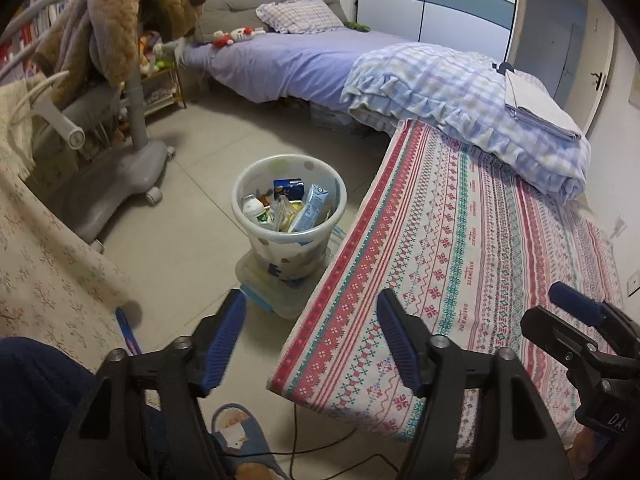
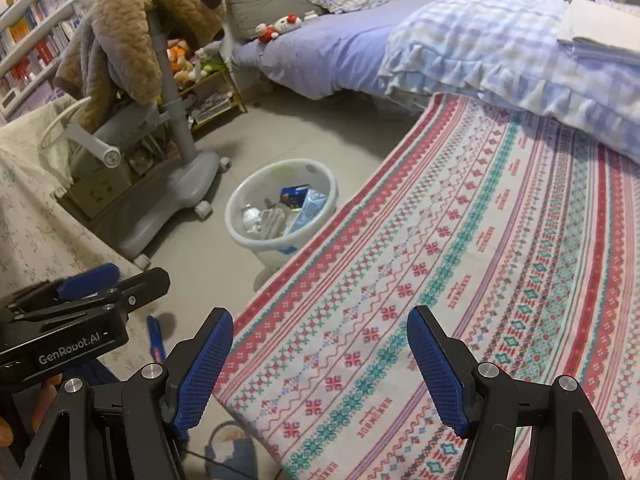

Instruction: Collect trash

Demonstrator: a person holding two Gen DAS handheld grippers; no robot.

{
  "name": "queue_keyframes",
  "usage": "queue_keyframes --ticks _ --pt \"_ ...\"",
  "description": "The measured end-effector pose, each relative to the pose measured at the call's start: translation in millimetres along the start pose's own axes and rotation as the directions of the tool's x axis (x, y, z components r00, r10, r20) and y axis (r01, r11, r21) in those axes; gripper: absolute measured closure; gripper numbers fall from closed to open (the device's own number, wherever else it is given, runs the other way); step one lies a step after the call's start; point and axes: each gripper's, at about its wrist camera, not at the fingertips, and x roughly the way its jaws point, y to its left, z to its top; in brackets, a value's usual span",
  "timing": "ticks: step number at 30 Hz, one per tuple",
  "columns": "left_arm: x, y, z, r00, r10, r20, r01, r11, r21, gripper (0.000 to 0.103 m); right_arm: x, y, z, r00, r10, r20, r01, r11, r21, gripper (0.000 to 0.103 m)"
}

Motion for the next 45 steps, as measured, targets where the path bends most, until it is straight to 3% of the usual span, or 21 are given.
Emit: queue_keyframes --ticks 11,27,45 --pt "2.5 3.4 -1.3 0.998 0.051 0.025 -0.051 0.999 0.013 0.031 4.8 12.5 -2.8 0.999 -0.041 0.01 0.041 0.997 -0.071 0.024" --pt "-1.4 2.2 1.0 0.997 0.041 0.058 -0.042 0.999 0.017 0.03 11.9 21.8 -4.7 0.997 -0.077 0.026 0.08 0.988 -0.131 0.022" --pt "1.5 -0.7 -1.2 0.998 0.044 0.034 -0.046 0.998 0.038 0.03 15.5 23.0 -4.8 0.996 -0.08 0.025 0.083 0.987 -0.137 0.021"
